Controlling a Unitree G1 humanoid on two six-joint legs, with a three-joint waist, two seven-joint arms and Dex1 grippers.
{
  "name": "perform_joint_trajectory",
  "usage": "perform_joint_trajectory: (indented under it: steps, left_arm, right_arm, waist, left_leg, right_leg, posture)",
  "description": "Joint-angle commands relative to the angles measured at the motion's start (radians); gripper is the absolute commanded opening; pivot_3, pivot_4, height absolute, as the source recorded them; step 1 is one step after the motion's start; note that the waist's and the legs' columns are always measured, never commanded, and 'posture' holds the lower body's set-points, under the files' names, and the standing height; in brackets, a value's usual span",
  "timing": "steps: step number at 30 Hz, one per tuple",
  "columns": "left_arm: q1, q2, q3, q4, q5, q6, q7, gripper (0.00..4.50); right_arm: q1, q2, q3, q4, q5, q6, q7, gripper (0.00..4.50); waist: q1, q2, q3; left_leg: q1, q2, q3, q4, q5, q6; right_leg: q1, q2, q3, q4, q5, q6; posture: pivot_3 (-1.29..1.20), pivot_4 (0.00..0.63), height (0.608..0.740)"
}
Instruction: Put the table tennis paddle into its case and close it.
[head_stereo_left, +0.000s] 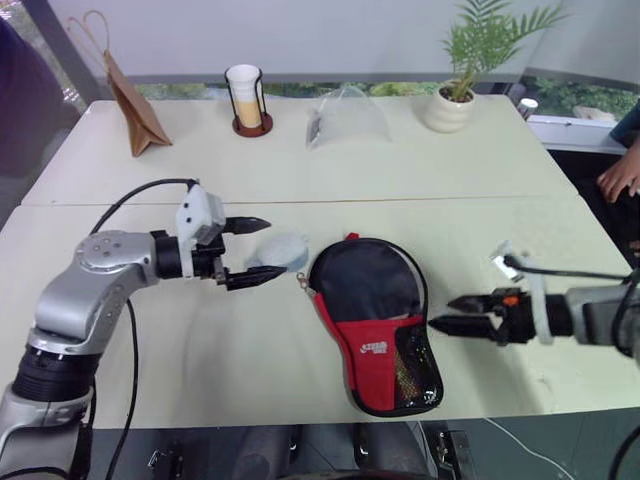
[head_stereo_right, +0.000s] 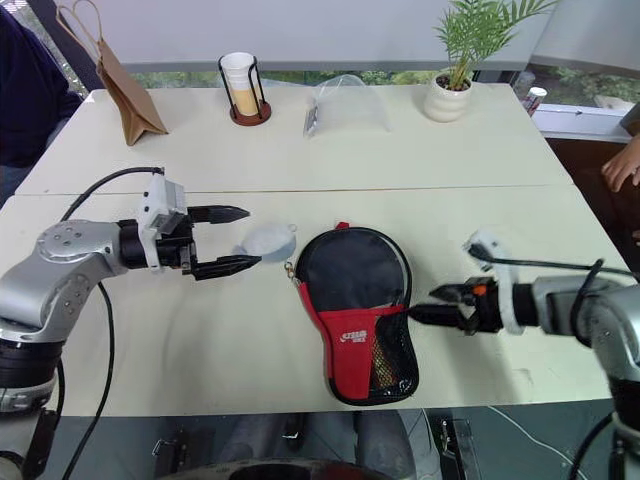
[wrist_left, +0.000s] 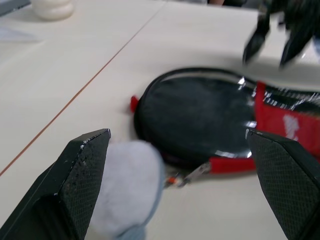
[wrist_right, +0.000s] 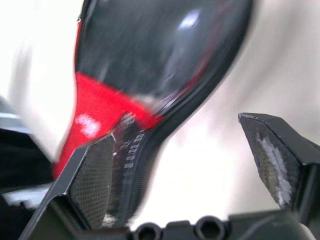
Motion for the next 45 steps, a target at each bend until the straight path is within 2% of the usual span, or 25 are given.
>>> perform_joint_trajectory:
  steps: [1,4,8,12,19,25,36,39,42,45]
  left_arm:
    - [0.006,0.04,0.012,0.04,0.063,-0.082,-0.033,4.5]
    - [-0.005,0.044,0.0,0.091,0.102,-0.133,-0.049,4.5]
    - [-0.029,0.026,-0.033,0.177,0.154,-0.2,-0.075,4.5]
    - [-0.072,-0.003,-0.065,0.251,0.185,-0.248,-0.101,4.5]
    - [-0.138,-0.057,-0.117,0.357,0.256,-0.33,-0.122,4.5]
    - [-0.186,-0.081,-0.138,0.432,0.281,-0.372,-0.161,4.5]
    - [-0.317,-0.197,-0.257,0.691,0.455,-0.556,-0.145,4.5]
    - [-0.338,-0.227,-0.259,0.747,0.481,-0.589,-0.126,3.61]
    - [-0.346,-0.246,-0.254,0.776,0.484,-0.602,-0.128,2.03]
    - [-0.373,-0.264,-0.26,0.835,0.503,-0.635,-0.119,0.64]
  right_arm:
    - [-0.111,-0.027,0.069,0.006,-0.075,-0.181,0.056,4.44]
    - [-0.209,0.013,0.158,0.013,-0.148,-0.31,0.058,4.44]
    - [-0.278,0.182,0.287,0.024,-0.254,-0.549,0.049,4.44]
    - [-0.284,0.313,0.403,0.128,-0.364,-0.701,0.049,4.44]
    - [-0.261,0.425,0.539,0.331,-0.546,-0.885,0.033,4.44]
    - [-0.261,0.449,0.598,0.401,-0.634,-0.87,0.03,4.44]
    - [-0.251,0.485,0.607,0.402,-0.67,-0.807,0.006,4.44]
    - [-0.242,0.482,0.604,0.389,-0.671,-0.792,0.0,4.5]
    - [-0.231,0.476,0.602,0.368,-0.669,-0.775,-0.005,4.5]
    - [-0.216,0.464,0.6,0.343,-0.668,-0.759,-0.006,4.5]
  waist:
    - [-0.003,0.0,0.0]
    - [-0.004,0.001,0.001]
    - [-0.001,0.001,0.001]
    - [0.005,0.001,0.001]
    - [0.003,0.0,0.001]
    - [-0.004,0.001,0.0]
    - [-0.009,-0.002,-0.002]
    - [-0.011,-0.002,-0.002]
    - [-0.013,-0.002,-0.002]
    - [-0.015,-0.002,-0.002]
  left_leg:
    - [0.0,0.0,0.0,-0.001,0.0,0.0]
    - [-0.001,0.0,0.001,-0.001,0.0,0.0]
    - [-0.001,0.001,0.0,-0.001,0.0,0.0]
    - [-0.002,-0.001,0.0,-0.001,0.0,0.0]
    - [-0.001,-0.002,0.001,0.0,0.0,0.0]
    - [0.0,-0.001,0.001,0.0,0.001,-0.002]
    - [0.011,0.0,0.0,-0.001,0.001,-0.002]
    - [0.011,0.0,0.0,-0.001,0.001,-0.002]
    - [0.011,0.0,0.0,-0.001,0.001,-0.002]
    - [0.011,0.0,0.0,-0.001,0.001,-0.002]
  right_leg:
    - [0.0,0.0,0.0,0.0,0.0,0.0]
    - [-0.001,0.0,0.0,0.0,0.0,0.0]
    - [-0.001,0.0,0.0,-0.002,0.0,0.0]
    - [-0.002,0.0,0.0,-0.003,0.001,0.002]
    - [-0.006,-0.001,0.0,0.001,0.003,0.003]
    - [-0.006,0.001,0.0,0.006,0.003,0.004]
    - [0.004,0.002,-0.001,0.006,0.003,0.004]
    - [0.004,0.002,-0.001,0.006,0.003,0.004]
    - [0.004,0.002,-0.001,0.006,0.003,0.004]
    - [0.004,0.001,-0.001,0.006,0.003,0.004]
  posture:
    - [0.0,0.15,0.734]
    - [0.0,0.15,0.734]
    - [0.0,0.15,0.734]
    - [0.0,0.15,0.734]
    - [0.0,0.15,0.734]
    - [0.0,0.15,0.734]
    - [0.0,0.15,0.734]
    - [0.0,0.15,0.734]
    - [0.0,0.15,0.734]
    - [0.0,0.15,0.734]
